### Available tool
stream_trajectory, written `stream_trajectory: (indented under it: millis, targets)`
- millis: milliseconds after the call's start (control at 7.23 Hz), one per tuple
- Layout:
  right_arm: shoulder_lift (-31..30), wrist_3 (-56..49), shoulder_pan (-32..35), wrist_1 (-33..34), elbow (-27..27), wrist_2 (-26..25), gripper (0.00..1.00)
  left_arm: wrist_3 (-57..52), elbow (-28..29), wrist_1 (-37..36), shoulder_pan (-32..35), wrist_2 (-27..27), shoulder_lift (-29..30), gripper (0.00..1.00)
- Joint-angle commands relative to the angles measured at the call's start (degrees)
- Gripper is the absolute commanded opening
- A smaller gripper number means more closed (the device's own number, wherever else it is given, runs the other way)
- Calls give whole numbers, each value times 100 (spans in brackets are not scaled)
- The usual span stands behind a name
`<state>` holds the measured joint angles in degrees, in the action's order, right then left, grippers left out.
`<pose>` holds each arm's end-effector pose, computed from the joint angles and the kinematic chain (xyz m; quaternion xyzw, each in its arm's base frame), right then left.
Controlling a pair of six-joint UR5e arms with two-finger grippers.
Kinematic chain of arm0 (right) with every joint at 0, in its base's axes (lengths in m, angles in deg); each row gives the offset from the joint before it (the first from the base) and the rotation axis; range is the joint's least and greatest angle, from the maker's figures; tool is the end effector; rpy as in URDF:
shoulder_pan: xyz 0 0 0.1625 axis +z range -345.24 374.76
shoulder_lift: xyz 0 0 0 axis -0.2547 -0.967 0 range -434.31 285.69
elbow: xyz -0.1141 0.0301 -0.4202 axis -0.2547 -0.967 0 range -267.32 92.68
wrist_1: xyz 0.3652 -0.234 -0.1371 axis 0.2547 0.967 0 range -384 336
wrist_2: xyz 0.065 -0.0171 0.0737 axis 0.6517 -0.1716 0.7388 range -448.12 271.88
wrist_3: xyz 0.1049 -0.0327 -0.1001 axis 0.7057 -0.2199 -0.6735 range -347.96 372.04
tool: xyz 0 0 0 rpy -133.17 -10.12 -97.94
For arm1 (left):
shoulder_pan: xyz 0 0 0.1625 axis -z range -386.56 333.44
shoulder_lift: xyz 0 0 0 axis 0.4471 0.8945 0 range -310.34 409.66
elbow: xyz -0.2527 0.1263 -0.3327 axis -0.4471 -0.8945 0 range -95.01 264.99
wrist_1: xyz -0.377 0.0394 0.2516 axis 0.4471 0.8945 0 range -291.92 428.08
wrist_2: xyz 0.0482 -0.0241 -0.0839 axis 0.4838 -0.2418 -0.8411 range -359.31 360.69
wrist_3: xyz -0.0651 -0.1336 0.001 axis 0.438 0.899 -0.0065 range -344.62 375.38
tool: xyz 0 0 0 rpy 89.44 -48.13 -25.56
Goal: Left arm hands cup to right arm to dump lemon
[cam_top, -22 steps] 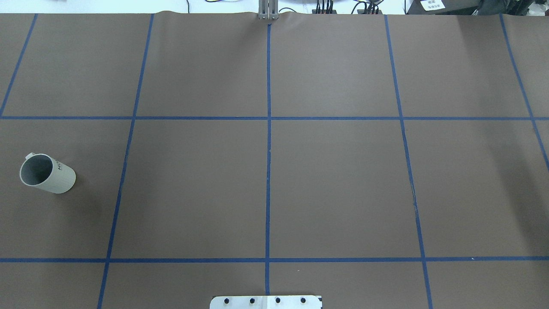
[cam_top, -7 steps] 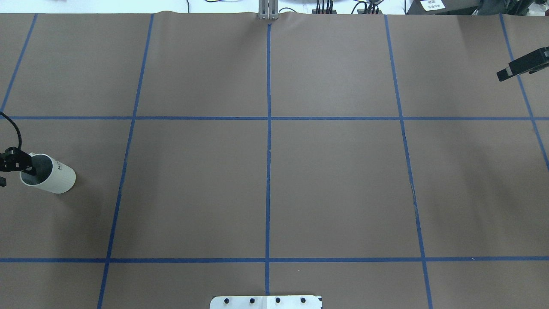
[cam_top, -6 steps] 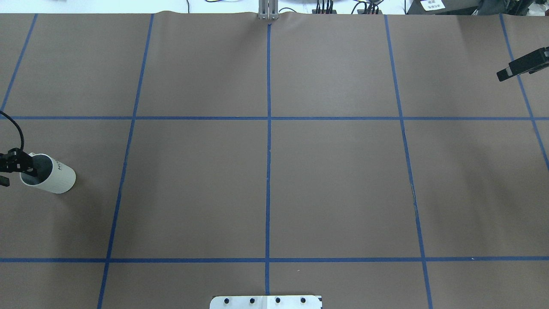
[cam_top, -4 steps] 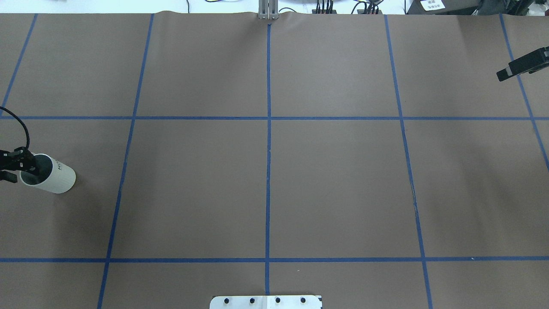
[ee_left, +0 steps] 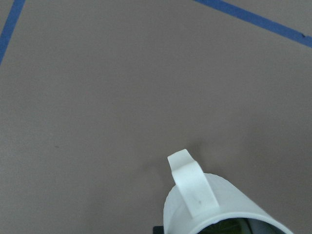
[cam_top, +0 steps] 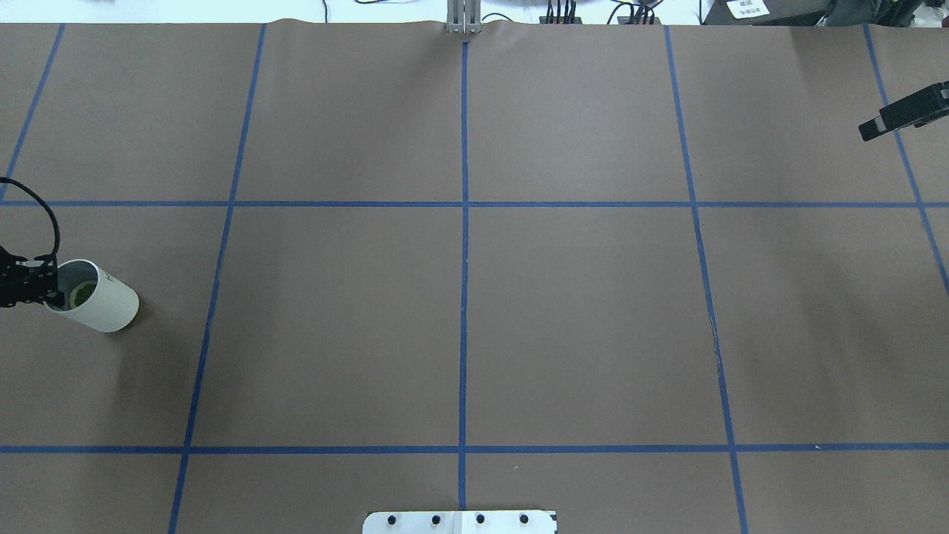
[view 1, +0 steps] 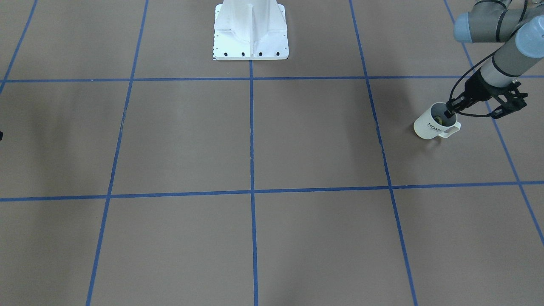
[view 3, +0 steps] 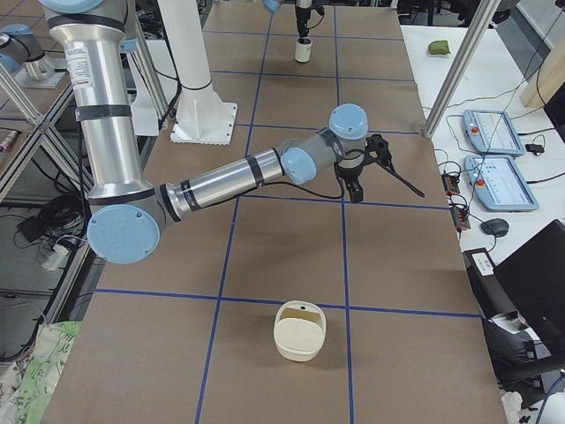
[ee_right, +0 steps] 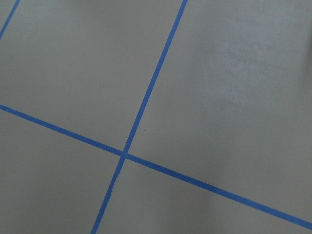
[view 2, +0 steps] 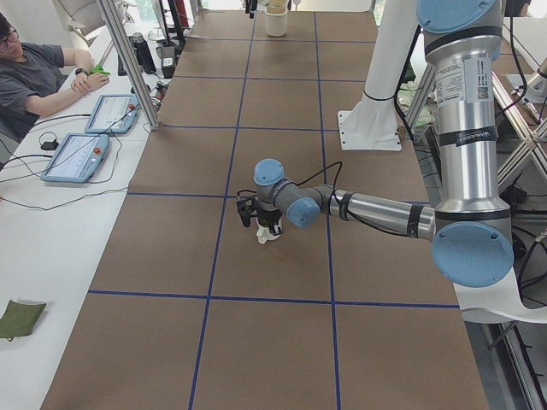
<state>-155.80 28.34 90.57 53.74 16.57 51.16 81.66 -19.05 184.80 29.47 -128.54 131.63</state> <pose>-0.1281 -0.5906 0.4515 0.1566 -0.4552 -0.1081 0.8698 0.2567 -0.4513 0.5919 -0.0770 0.4102 -0.1605 0.8944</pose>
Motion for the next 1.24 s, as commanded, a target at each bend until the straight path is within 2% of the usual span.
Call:
stream_trajectory:
  millis: [0, 138, 277, 553, 691, 830, 968, 1106]
  targets:
    - [263, 22, -198, 5, -1, -101, 100, -9, -89, -236, 528, -609, 186, 0]
    - [561, 22, -294, 22, -35, -224, 100, -18, -107, -699, 854, -890, 579, 0]
    - [764, 31, -513, 14, -1, -756, 100, -18, -98, -1338, 1014, -936, 1105, 0]
    - [1203, 48, -1424, -38, -18, -2099, 99, 17, 155, -2701, 1016, -893, 2413, 0]
    - [1423, 570, -1916, -230, -44, -2602, 99, 35, 409, -3055, 1007, -893, 2899, 0]
    - [1616, 1333, -2400, -580, -62, -3129, 99, 348, 821, -3007, 990, -893, 3330, 0]
    - [1740, 1827, -2996, -1175, -62, -3944, 100, 708, 1147, -2989, 902, -893, 3830, 0]
    - [1811, 2076, -3733, -1660, -79, -5144, 100, 1138, 1367, -2928, 771, -910, 4166, 0]
